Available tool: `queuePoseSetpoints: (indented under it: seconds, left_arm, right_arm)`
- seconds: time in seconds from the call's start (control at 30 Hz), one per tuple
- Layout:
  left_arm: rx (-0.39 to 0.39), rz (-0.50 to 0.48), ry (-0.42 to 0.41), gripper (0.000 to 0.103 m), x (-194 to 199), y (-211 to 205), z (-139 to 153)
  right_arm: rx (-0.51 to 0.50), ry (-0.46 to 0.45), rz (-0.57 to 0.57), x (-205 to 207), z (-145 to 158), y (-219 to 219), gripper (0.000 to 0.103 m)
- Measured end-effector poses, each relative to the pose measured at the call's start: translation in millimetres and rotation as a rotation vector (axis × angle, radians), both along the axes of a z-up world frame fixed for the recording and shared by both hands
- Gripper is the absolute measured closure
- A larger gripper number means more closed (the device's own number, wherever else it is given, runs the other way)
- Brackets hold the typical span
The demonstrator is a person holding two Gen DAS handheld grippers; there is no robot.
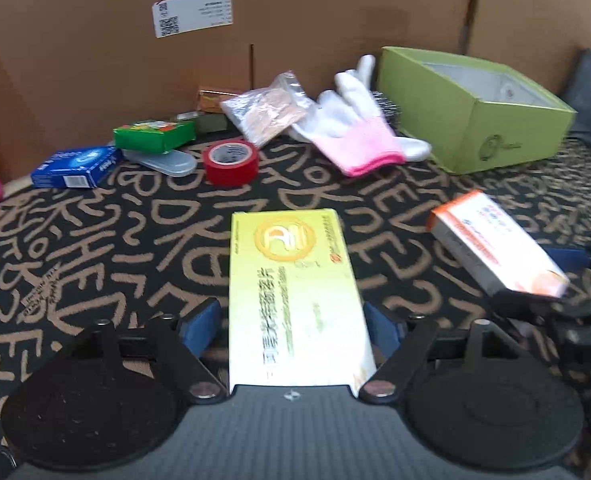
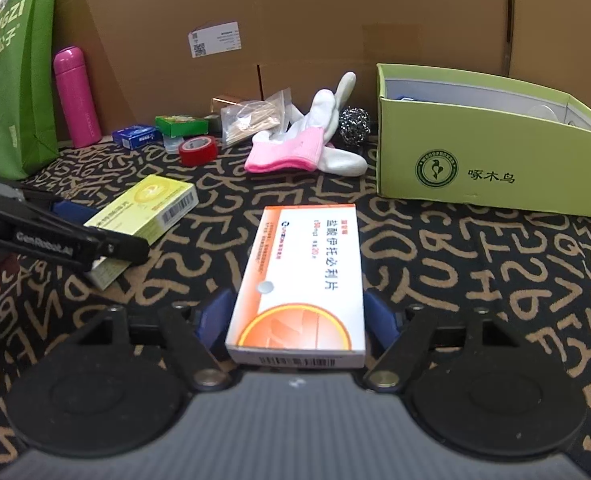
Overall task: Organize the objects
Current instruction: 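Grasp yellow medicine box with left tool while right tool grasps orange-white medicine box, then lower both medicine boxes into the lime-green box and open both tools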
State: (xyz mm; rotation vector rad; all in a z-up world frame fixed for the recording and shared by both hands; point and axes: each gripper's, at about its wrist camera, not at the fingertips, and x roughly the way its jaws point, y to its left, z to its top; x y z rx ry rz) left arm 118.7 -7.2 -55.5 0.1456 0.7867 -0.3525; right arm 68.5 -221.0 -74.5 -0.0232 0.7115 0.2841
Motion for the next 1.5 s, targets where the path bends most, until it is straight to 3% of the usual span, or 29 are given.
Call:
queuePoseSetpoints:
  seconds: [0.17, 0.2, 0.23, 0.27, 0.4, 0.47, 0.6, 0.73, 0.97, 1.07, 1.2, 1.5]
  left_arm:
    - [0.034, 0.029, -0.023, 0.016, 15.0, -10.6, -3.5]
    - [0.024, 0.038, -0.018, 0.017, 13.5, -10.7, -3.6]
    - [0.005, 0.038, -0.017, 0.021, 12.9, -9.0, -4.0]
    - [-0.011, 0.029, -0.028, 0.033, 9.8, -7.3, -3.1]
    - [-0.022, -0.003, -0.010, 0.033, 1.2, -8.9, 0.1]
    - [-0.064, -0.020, 0.010, 0.033, -3.5, -11.6, 6.8]
    - [-0.183, -0.091, -0.003, 0.033, -10.7, -30.7, 36.9]
    - [-0.236, -0.186, -0.093, 0.033, -13.2, -68.8, 75.1]
    - [-0.334, -0.268, -0.159, 0.033, 18.7, -143.6, 123.5]
    - [-0.361, -0.262, -0.132, 0.033, 46.0, -176.1, 127.0]
    - [-0.308, -0.230, -0.144, 0.033, 79.1, -216.1, 119.4]
    - [-0.278, -0.191, -0.096, 0.033, 129.0, -273.0, 91.8]
  right_arm:
    - [-0.012, 0.014, -0.004, 12.7, -2.7, 6.4, 0.027]
    - [-0.008, 0.015, -0.006, 15.2, -3.3, 6.5, 0.027]
    - [-0.011, 0.015, -0.004, 16.7, -3.9, 7.5, 0.034]
    - [-0.022, 0.007, 0.003, 17.2, -4.6, 9.0, 0.037]
    - [-0.016, -0.010, 0.023, 11.9, -4.9, 6.4, 0.038]
    - [0.011, -0.010, 0.022, 8.0, -1.2, -0.3, 0.038]
    - [0.039, -0.065, 0.009, -2.2, 24.3, -19.3, 0.038]
    - [0.013, -0.156, -0.022, -4.0, 60.5, -45.0, 0.038]
    - [-0.081, -0.289, -0.150, 20.9, 108.2, -108.5, 0.038]
    - [-0.161, -0.322, -0.215, 43.0, 118.9, -134.2, 0.038]
    - [-0.228, -0.304, -0.296, 84.3, 121.3, -169.5, 0.038]
    - [-0.300, -0.224, -0.334, 168.2, 90.6, -209.8, 0.038]
